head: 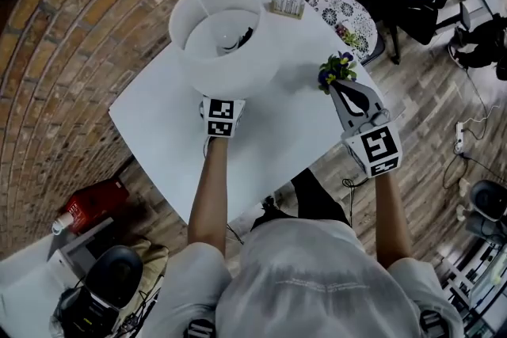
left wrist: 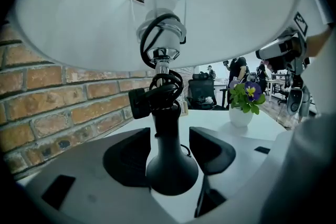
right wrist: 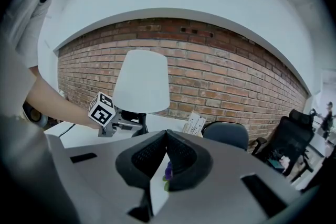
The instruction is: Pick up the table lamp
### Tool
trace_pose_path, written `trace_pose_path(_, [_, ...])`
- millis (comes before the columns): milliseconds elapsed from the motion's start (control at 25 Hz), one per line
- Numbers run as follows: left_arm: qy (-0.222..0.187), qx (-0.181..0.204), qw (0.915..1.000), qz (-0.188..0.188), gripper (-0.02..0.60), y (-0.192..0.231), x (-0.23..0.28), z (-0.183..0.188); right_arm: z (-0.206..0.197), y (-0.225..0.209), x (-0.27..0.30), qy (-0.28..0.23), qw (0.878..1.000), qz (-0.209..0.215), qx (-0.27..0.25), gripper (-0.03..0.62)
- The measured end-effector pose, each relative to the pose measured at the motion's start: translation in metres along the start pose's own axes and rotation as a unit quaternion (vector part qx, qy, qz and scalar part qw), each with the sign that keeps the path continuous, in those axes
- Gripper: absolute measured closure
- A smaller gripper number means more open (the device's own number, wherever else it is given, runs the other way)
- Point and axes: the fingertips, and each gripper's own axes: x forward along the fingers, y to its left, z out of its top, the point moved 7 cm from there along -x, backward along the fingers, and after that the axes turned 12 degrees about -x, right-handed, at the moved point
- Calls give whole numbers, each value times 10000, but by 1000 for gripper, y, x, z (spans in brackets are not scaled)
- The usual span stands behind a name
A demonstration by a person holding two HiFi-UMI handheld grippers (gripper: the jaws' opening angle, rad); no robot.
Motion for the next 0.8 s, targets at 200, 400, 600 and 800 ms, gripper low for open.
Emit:
trace_pose_path(200, [-263, -7, 9996, -64, 367, -2, 16, 11, -4, -4, 3, 61, 10000, -40, 48, 592])
trace_pose_path(400, [-369, -24, 9993, -60, 368, 1, 25, 14, -11, -6, 2, 152, 9998, -56, 73, 592])
trace_pose_path(600, [-572, -118, 9983, -43, 408, 3, 32, 18, -20, -8, -3, 267, 9995, -123, 77, 592])
trace_pose_path(800, [-685, -300, 9972, 34, 434, 6, 32, 19, -21, -11, -10, 289, 9993, -207, 124, 592])
